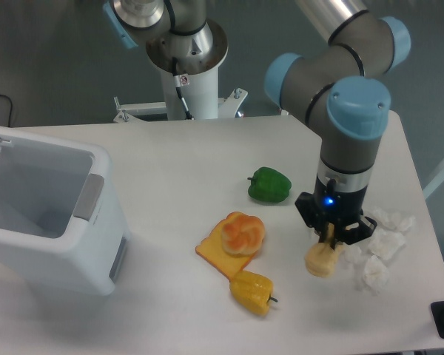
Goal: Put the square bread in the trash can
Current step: 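Grip the small square bread and lift it off the table, then carry the held bread over the white trash bin opening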
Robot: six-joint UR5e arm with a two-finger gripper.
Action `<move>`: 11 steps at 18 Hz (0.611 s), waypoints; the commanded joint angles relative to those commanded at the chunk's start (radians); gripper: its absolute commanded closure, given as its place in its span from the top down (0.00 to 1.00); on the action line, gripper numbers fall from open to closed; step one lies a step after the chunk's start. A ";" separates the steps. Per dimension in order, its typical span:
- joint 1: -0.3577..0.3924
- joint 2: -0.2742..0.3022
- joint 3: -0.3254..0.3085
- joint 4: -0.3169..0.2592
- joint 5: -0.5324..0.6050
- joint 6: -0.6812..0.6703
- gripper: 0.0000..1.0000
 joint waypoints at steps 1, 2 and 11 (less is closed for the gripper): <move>-0.003 0.012 -0.009 0.000 -0.015 -0.026 0.26; -0.009 0.023 -0.020 0.000 -0.032 -0.055 0.27; -0.147 0.164 -0.087 0.000 -0.140 -0.336 0.27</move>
